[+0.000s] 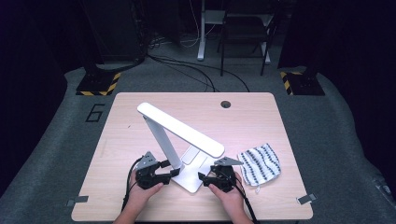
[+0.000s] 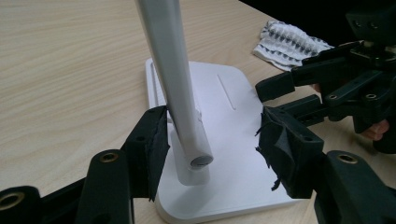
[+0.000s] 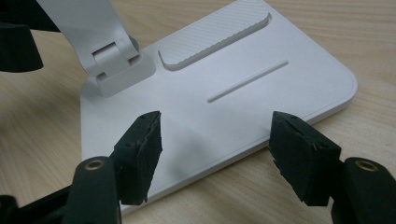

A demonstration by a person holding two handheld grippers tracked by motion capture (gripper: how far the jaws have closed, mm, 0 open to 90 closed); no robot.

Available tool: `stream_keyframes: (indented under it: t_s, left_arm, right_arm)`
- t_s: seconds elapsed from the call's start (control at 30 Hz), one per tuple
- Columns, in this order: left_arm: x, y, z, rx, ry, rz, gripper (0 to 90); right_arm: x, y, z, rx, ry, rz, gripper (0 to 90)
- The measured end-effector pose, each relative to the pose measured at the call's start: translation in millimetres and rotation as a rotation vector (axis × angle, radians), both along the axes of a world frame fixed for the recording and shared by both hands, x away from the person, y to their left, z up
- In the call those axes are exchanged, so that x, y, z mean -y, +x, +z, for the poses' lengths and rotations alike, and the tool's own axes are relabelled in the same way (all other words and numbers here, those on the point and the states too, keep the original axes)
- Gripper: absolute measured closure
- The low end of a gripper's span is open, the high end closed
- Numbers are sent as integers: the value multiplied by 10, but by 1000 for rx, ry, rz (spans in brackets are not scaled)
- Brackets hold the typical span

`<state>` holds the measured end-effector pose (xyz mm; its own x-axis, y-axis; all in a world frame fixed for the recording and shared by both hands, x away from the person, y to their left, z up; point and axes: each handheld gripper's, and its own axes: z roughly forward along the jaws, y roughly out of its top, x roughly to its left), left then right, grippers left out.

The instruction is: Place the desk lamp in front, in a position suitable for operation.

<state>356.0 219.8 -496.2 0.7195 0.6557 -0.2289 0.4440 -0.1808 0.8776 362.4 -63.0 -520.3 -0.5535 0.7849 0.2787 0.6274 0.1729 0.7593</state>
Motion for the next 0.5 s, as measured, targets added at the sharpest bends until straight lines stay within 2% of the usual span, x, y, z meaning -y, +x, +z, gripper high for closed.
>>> stream_keyframes:
  t_s: [0.13, 0.33, 0.5]
  left_arm:
    - [5, -66, 26, 3, 2, -18, 427]
    - [14, -120, 27, 3, -8, -13, 425]
    - [50, -120, 17, 5, 3, -48, 429]
  right_arm:
    - [-16, 7, 10, -1, 11, -2, 337]
    - [-17, 16, 1, 6, 14, 1, 328]
    - [4, 33, -5, -1, 7, 0, 337]
